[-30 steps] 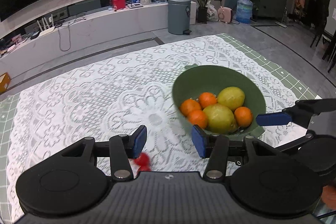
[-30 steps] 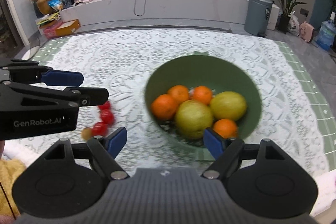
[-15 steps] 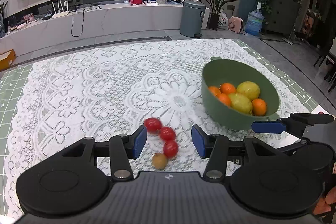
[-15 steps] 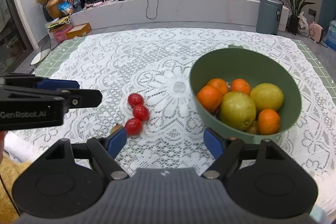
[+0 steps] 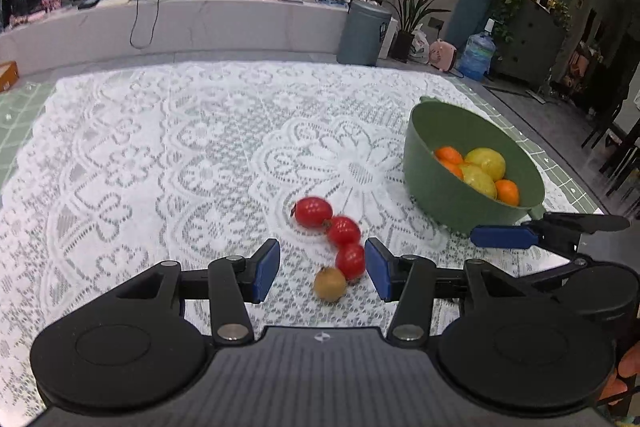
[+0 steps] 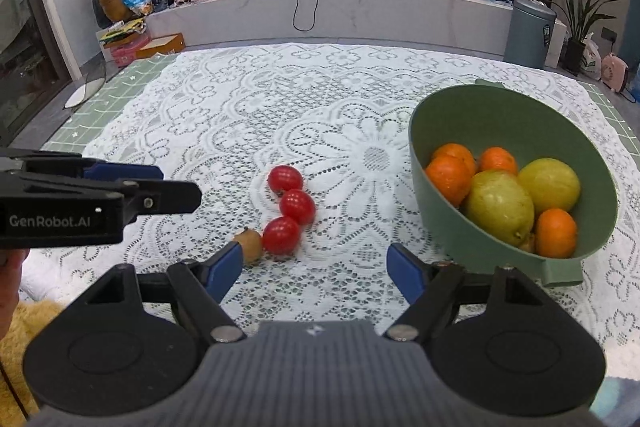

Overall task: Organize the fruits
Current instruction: 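Lift both tools from the colander and move them toward the loose tomatoes, then grasp a red tomato with the right tool while the left tool grasps the brown kiwi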

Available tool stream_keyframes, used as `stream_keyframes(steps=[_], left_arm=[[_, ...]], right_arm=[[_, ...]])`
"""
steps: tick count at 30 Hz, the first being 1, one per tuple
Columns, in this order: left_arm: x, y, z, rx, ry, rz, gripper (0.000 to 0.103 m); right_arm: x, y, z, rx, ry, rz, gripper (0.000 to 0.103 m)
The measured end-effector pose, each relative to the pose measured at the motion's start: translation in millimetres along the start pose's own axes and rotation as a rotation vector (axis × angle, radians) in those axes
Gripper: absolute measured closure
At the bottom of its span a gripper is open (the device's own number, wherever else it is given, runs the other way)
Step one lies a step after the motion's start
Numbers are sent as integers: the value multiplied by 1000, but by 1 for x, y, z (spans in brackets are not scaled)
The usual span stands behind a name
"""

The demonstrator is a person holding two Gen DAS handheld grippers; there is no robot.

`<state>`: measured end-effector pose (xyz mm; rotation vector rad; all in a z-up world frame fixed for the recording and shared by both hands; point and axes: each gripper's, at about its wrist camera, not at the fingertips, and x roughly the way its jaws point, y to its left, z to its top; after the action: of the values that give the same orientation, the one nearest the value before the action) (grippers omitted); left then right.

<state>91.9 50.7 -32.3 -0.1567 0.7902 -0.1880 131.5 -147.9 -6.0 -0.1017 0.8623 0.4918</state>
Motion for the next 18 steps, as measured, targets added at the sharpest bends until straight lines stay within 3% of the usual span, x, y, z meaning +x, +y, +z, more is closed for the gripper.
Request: stream_keyframes(steps=[10,18], left_arm=[[23,7,-16,-18,82,-52,48],[41,-1,-19,34,109,-59,52]], right_arm=[[20,6,1,-8,54,-15,53],[33,-14,5,147,98,21,62]])
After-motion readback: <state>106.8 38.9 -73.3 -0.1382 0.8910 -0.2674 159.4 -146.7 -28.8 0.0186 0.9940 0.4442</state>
